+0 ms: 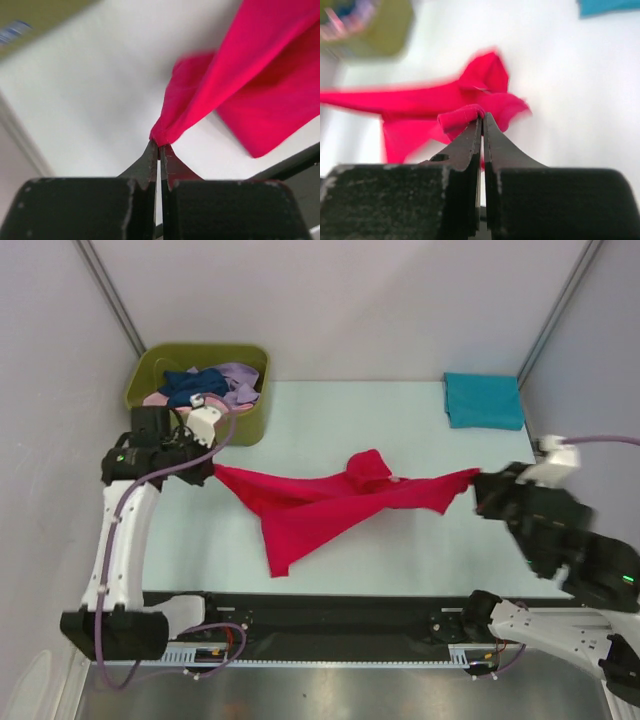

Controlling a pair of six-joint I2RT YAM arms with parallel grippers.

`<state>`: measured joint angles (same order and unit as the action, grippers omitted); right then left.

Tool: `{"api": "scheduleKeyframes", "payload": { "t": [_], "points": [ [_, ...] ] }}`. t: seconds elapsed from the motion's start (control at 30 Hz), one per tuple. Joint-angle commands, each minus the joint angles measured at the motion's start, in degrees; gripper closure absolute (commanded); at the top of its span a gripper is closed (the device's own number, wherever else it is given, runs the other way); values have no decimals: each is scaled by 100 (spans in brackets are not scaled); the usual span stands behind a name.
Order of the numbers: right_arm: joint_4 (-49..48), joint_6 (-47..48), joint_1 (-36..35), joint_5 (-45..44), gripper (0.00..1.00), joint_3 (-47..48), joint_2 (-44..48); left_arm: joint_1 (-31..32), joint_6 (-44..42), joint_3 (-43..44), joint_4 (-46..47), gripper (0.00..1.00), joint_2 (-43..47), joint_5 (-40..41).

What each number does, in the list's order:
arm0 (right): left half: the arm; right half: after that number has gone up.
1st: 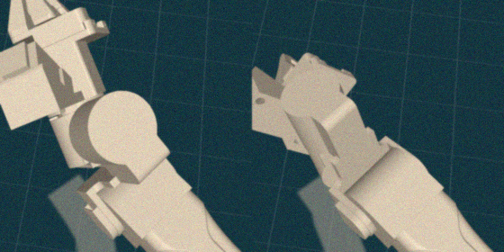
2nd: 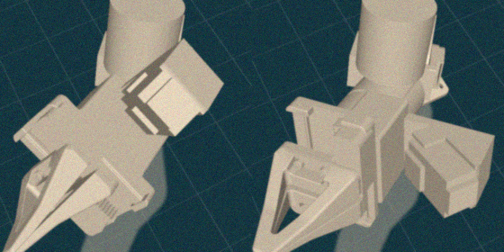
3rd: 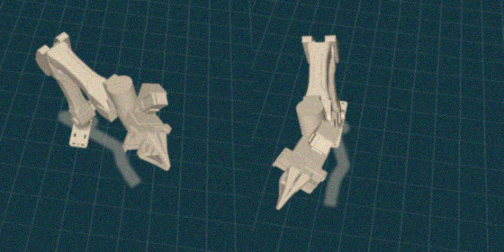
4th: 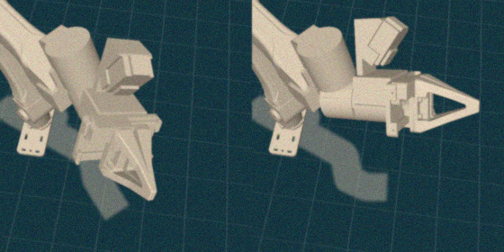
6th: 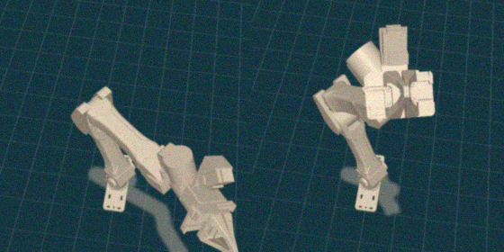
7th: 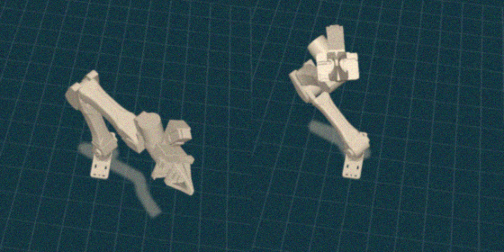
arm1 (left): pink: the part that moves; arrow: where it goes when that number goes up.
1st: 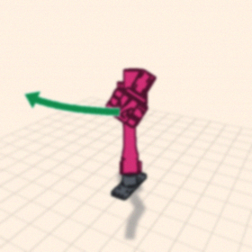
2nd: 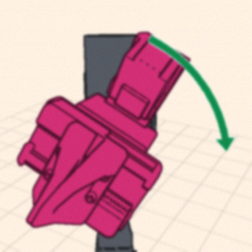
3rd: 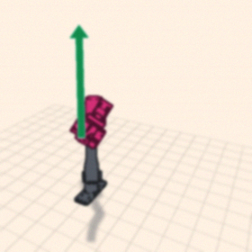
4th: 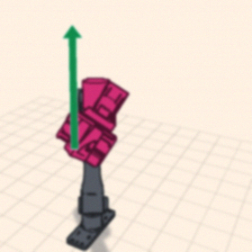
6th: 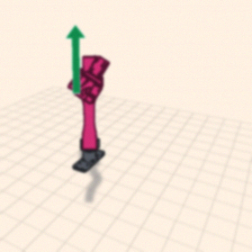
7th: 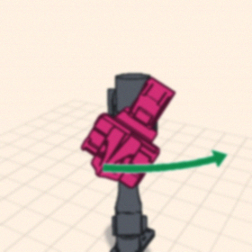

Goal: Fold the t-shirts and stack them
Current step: Flatten the tshirt out

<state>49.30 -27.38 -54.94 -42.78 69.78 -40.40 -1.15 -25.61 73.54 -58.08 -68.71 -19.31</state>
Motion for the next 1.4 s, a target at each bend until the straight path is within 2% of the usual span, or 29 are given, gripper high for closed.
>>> {"api": "scheduleKeyframes", "payload": {
  "t": [0.0,0.13,0.23,0.33,0.37,0.43,0.47,0.5,0.53,0.57,0.6,0.63,0.67,0.7,0.73,0.77,0.8,0.87,0.9,0.97,1.07,1.1,1.13,1.17,1.23,1.27,1.37],
  "points": [
    [1194,-515,62,-801,100,1043,366,-70,-480,968,-774,100,778,-144],
    [1241,264,71,-916,100,1652,209,-61,-525,1618,-801,100,991,217],
    [671,916,53,-977,100,1653,33,-61,-289,1882,-705,100,737,112],
    [-435,2048,36,-1292,100,1313,-117,-52,-42,2085,-363,100,377,-108],
    [-1265,2713,27,-1355,100,1197,-178,-26,46,2199,-240,100,-7,-91],
    [-2157,3464,106,-1382,100,925,-450,236,222,2819,-19,100,-588,40],
    [-2770,3711,358,-1356,100,758,-590,377,240,3085,34,100,-1226,146],
    [-2863,3800,578,-1260,100,730,-835,666,240,3349,173,100,-1563,225],
    [-2830,3697,885,-789,100,748,-1003,799,266,3899,253,100,-1889,278],
    [-2612,3548,1784,-427,100,783,-1144,913,310,4210,332,100,-2553,357],
    [-2479,3111,2281,37,100,774,-1276,1141,345,4561,455,100,-2899,427],
    [-2408,2872,2886,1017,100,765,-1538,1265,398,5347,499,100,-3625,567],
    [-2364,2756,3405,1531,100,722,-1654,1371,451,5781,543,100,-3980,865],
    [-2390,2459,4289,1980,100,626,-1786,1537,573,6212,605,100,-4340,981],
    [-2459,2239,4568,2446,100,555,-1996,1626,609,6904,640,99,-4675,1060],
    [-2625,2158,4745,2546,100,493,-2120,1713,609,7120,693,93,-5191,1287],
    [-2662,2105,4973,2651,100,397,-2217,1897,592,7183,954,58,-5362,1350],
    [-2846,2052,5054,3012,100,265,-2463,2065,513,6842,1272,12,-5539,1360],
    [-2856,2017,5063,3065,100,186,-2542,2266,391,6640,1569,0,-5522,1429],
    [-2847,1921,5159,3249,100,106,-2744,2565,250,6078,1721,0,-5277,1404],
    [-2794,1780,5335,3504,100,-43,-2815,2873,39,4990,1722,3,-4592,817],
    [-2794,1762,5379,3601,100,-87,-2780,2953,-336,4586,1678,10,-4364,589],
    [-2829,1753,5440,3637,100,-192,-2745,3032,-583,3686,1617,17,-3918,351],
    [-2847,1753,5450,3672,100,-245,-2693,3163,-838,3207,1486,29,-3722,323],
    [-2856,1762,5450,3742,100,-376,-2587,3252,-1445,1944,1327,32,-3266,375],
    [-2856,1745,5441,3751,100,-429,-2552,3313,-1560,1588,1248,32,-3193,428],
    [-2891,1692,5450,3778,100,-596,-2446,3436,-1711,480,1570,16,-2974,788]
  ]
}}
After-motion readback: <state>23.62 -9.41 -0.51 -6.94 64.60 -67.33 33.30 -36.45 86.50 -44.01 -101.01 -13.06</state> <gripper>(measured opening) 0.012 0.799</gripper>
